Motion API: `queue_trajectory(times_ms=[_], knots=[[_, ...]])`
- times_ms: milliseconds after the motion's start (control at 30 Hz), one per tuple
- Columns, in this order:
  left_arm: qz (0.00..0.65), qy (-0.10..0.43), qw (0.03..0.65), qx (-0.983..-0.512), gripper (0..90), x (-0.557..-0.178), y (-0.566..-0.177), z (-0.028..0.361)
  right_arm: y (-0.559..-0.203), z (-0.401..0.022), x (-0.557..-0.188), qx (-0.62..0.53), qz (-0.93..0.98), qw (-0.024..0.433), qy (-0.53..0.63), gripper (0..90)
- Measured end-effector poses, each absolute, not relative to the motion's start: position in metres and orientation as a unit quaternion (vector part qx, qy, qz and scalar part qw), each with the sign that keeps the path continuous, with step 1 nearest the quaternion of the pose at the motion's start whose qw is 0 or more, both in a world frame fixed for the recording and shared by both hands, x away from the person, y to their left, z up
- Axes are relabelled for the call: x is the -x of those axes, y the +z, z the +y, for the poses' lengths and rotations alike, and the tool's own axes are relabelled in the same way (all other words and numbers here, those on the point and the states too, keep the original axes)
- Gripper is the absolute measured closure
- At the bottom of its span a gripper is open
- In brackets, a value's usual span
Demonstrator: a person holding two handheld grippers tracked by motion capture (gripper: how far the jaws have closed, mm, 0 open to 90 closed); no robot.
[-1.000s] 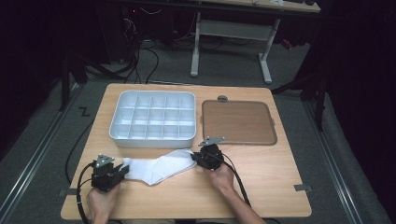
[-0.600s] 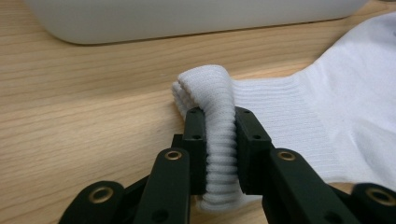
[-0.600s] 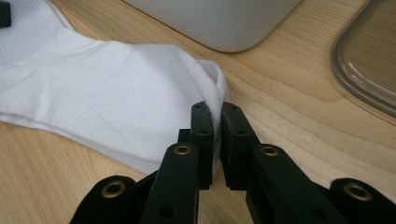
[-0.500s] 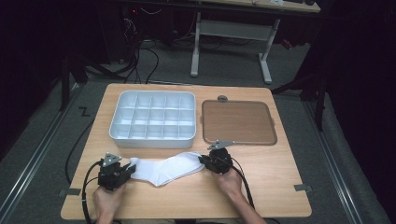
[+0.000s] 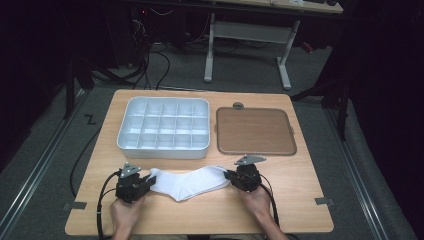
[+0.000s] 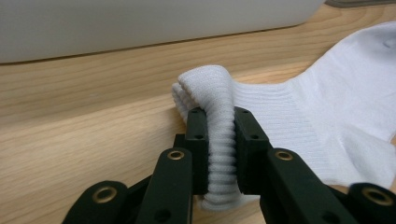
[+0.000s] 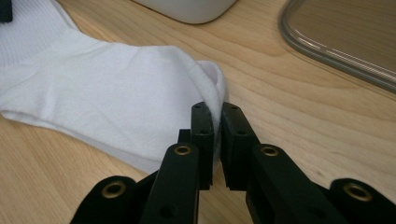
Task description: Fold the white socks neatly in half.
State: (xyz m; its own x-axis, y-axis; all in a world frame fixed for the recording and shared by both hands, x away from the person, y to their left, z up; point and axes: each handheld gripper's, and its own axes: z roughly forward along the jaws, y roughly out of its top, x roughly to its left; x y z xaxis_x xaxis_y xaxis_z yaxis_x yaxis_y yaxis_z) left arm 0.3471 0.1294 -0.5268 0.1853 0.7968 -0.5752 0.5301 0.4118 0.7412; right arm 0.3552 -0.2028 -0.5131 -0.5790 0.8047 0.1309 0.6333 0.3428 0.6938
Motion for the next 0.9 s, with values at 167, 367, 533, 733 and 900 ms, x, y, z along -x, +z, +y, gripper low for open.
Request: queue_trajectory(times_ms=[167, 367, 533, 733, 900], knots=[[0.617, 0.111, 0.563, -0.539, 78.4, -0.349, -0.527, 0.114, -0.513, -0.218, -0.348, -0.456, 0.804, 0.125, 0.361, 85.0], [0.614, 0.102, 0.567, -0.540, 78.4, -0.351, -0.529, 0.102, -0.514, -0.232, -0.340, -0.468, 0.796, 0.132, 0.361, 85.0], [0.619, 0.092, 0.570, -0.533, 78.2, -0.353, -0.529, 0.096, -0.515, -0.239, -0.337, -0.473, 0.793, 0.138, 0.359, 84.9], [0.606, 0.092, 0.572, -0.545, 77.9, -0.356, -0.526, 0.082, -0.515, -0.250, -0.334, -0.482, 0.788, 0.145, 0.355, 84.9], [0.603, 0.092, 0.572, -0.549, 77.6, -0.358, -0.527, 0.075, -0.515, -0.257, -0.334, -0.490, 0.786, 0.148, 0.348, 84.9]])
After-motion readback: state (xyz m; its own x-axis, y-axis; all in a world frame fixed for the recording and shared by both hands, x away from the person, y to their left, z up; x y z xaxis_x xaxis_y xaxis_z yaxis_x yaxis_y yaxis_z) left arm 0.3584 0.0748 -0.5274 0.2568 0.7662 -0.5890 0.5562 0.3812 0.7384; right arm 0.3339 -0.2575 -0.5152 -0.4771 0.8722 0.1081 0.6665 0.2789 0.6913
